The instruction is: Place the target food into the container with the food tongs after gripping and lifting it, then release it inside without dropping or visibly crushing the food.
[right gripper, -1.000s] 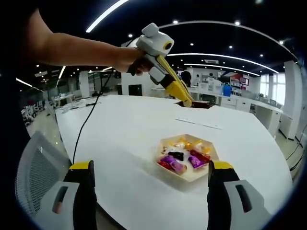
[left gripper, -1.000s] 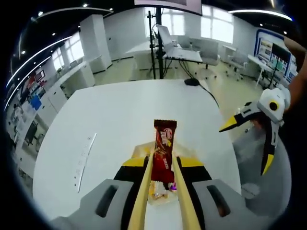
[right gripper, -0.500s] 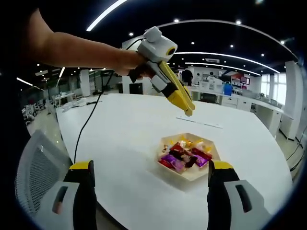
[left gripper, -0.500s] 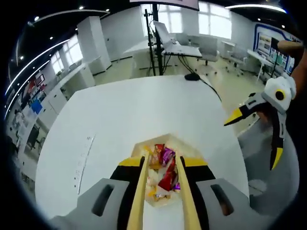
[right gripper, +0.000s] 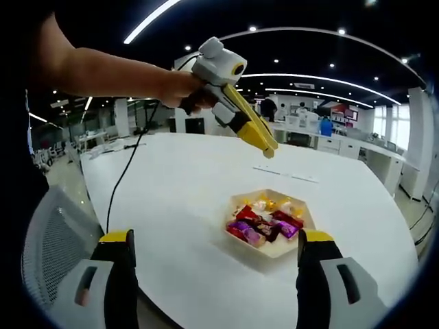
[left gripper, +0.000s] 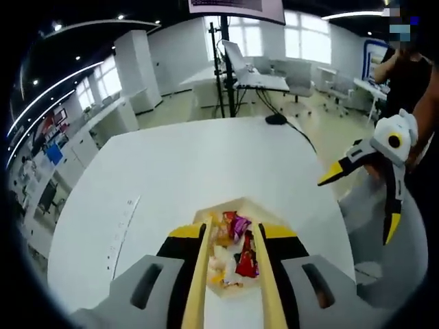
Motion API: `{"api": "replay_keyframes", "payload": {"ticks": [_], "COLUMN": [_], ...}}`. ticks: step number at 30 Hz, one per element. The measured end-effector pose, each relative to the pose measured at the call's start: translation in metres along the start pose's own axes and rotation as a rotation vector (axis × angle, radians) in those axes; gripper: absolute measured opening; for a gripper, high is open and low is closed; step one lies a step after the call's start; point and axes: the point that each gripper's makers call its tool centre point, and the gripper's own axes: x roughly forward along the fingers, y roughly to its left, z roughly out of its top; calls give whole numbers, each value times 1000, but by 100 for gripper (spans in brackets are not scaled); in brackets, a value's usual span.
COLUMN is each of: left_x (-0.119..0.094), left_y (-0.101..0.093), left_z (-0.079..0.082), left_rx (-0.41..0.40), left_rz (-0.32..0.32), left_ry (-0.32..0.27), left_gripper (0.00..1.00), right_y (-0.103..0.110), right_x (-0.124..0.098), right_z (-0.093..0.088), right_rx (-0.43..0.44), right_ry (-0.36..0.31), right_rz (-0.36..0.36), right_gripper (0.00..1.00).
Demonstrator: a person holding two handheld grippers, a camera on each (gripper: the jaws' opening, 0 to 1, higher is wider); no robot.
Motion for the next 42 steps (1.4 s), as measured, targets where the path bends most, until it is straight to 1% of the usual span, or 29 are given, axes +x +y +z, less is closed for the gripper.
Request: {"api": "replay_keyframes", "payload": {"ticks": [2, 4, 6, 7, 10, 14, 17, 19, 21, 23, 24, 25, 28, 30, 31, 32, 33, 35, 37, 39, 41, 42], "left_x": [-5, -12, -19, -21, -36, -52, -69, -78, -92, -102, -111, -116, -135, -144, -150, -154, -158, -165, -173, -178, -184, -186], "left_y": [-1, 1, 0, 0, -1, -2, -4, -4, -7, -10, -14, -14, -19, -23, -26, -28, -32, -38, -47, -54, -64, -69], "left_z": [4, 9, 12, 12, 14, 9, 4, -1, -6, -8, -8, -9, -16, -21, -24, -25, -27, -29, -33, -37, -38, -40], "left_rx": [-24, -26, -50, -48, -51, -49, -96, -100, -110, -110, -111, -116, -127, -130, -133, -137, -137, -140, -141, -140, -155, -149], "left_rz": [-7, 2, 1, 2, 10, 21, 17, 27, 35, 41, 38, 43, 69, 78, 82, 81, 81, 75, 75, 79, 52, 45], "left_ry": [-28, -65, -87, -91, -126, -150, -195, -203, -219, -235, -254, -260, -271, -277, -288, -294, -296, -310, -311, -310, -335, -333], "left_gripper": [27, 27, 27, 27, 27, 27, 26, 26, 26, 26, 26, 26, 26, 26, 26, 26, 26, 26, 26, 26, 26, 26], "right_y": [0, -1, -1, -1, 0, 0, 10, 12, 11, 7, 4, 2, -3, -3, -1, -1, -2, 2, 1, 5, 9, 15], "right_x": [0, 0, 0, 0, 0, 0, 2, 2, 0, -2, -3, -3, -3, -2, -1, 0, 2, 5, 7, 8, 7, 5], "right_z": [0, 1, 0, 0, 0, 0, 2, 5, 10, 16, 22, 28, 54, 78, 93, 99, 110, 126, 135, 144, 151, 157], "right_rx": [1, 3, 4, 4, 6, 6, -58, -59, -56, -37, -40, -38, -47, -54, -51, -51, -59, -55, -83, -95, -108, -113], "right_ry": [-1, -1, 0, 1, 2, 0, 9, 7, -3, -14, -21, -30, -66, -112, -133, -136, -150, -155, -162, -144, -148, -152], "right_rz": [-2, -4, -4, -2, 4, 7, 34, 41, 49, 50, 49, 50, 70, 103, 132, 144, 155, 201, 196, 221, 228, 249], "right_gripper": [97, 97, 97, 97, 97, 97, 98, 99, 99, 99, 99, 99, 99, 96, 96, 96, 96, 95, 95, 94, 94, 94]}}
